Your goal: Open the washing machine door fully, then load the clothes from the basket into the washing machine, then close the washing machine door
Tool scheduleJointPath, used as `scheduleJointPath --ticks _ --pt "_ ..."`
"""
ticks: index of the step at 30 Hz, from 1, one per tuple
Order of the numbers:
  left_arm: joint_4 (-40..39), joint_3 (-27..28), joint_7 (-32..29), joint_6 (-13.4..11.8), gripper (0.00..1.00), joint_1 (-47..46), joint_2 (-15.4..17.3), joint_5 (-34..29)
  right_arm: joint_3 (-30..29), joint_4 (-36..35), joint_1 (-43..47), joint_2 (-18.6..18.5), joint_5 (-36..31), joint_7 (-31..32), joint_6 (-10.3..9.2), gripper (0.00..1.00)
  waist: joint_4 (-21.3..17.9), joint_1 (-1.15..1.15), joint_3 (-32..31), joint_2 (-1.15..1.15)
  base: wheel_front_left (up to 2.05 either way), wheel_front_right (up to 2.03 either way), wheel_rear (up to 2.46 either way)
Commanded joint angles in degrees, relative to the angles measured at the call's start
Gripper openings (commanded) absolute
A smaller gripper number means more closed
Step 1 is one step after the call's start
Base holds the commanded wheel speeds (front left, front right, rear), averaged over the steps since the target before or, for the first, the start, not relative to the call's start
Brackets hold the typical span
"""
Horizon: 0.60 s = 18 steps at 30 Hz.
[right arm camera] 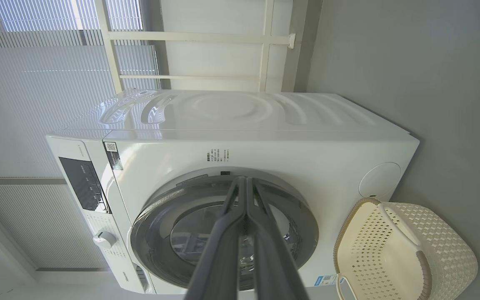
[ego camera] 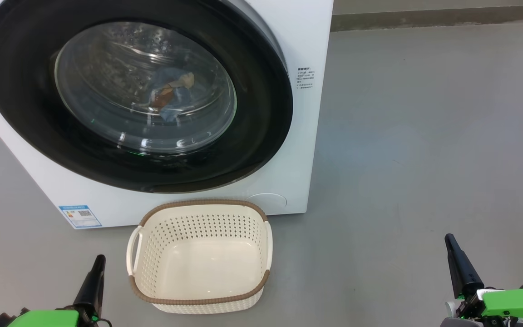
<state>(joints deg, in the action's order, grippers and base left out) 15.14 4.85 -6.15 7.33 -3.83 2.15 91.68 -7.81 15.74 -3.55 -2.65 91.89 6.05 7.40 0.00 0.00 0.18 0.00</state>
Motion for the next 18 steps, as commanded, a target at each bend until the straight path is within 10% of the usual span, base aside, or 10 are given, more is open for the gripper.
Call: scheduleJointPath --ticks 1,18 --pt "-1.1 1.7 -0.3 0.2 0.0 -2.4 0.7 0.5 1.3 -1.7 -2.6 -0.2 0.3 0.4 0.09 0.0 0.0 0.0 0.0 0.0 0.0 0.0 0.0" --pt "-1.1 1.7 -0.3 0.2 0.0 -2.4 0.7 0.5 1.3 -1.7 -2.6 -0.2 0.3 0.4 0.09 0.0 0.0 0.0 0.0 0.0 0.0 0.0 0.0"
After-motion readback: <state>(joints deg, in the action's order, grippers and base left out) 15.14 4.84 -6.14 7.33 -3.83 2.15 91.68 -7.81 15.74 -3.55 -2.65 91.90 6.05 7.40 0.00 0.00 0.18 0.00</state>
